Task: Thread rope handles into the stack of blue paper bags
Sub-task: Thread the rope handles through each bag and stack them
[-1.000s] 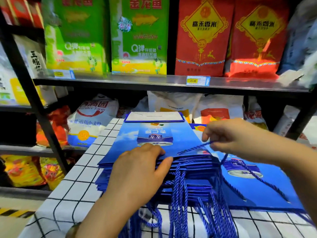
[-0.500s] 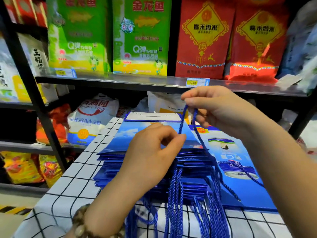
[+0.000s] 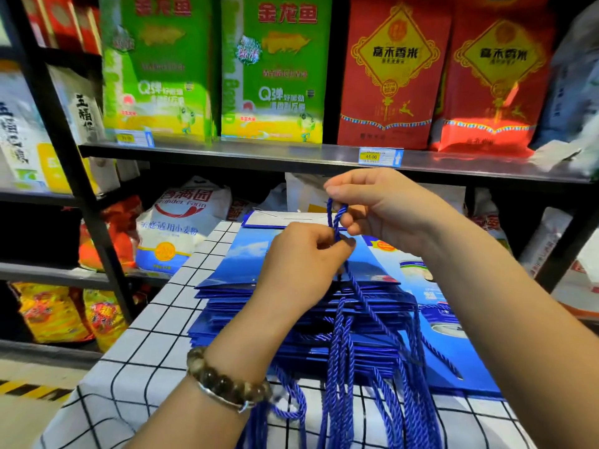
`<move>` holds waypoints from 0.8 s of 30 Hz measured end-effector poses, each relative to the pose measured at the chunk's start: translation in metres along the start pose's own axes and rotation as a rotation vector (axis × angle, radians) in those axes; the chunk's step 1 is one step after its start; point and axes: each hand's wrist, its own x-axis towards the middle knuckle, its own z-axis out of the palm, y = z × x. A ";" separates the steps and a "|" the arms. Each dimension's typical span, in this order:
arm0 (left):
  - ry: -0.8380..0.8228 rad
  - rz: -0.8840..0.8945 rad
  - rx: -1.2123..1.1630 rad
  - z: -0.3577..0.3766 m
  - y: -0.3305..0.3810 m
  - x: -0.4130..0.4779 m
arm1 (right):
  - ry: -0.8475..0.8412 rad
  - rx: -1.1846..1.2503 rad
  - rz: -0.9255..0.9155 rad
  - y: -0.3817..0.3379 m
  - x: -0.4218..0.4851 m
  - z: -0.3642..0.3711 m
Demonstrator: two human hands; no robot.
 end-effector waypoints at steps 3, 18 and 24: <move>0.002 -0.028 -0.139 -0.014 0.002 0.007 | 0.050 -0.227 -0.031 0.003 -0.001 -0.002; -0.018 -0.264 -0.350 -0.056 -0.020 0.022 | -0.115 -0.616 -0.005 0.016 -0.003 0.015; -0.157 -0.194 -0.228 -0.065 -0.028 0.009 | -0.011 -0.397 -0.018 0.017 0.022 0.027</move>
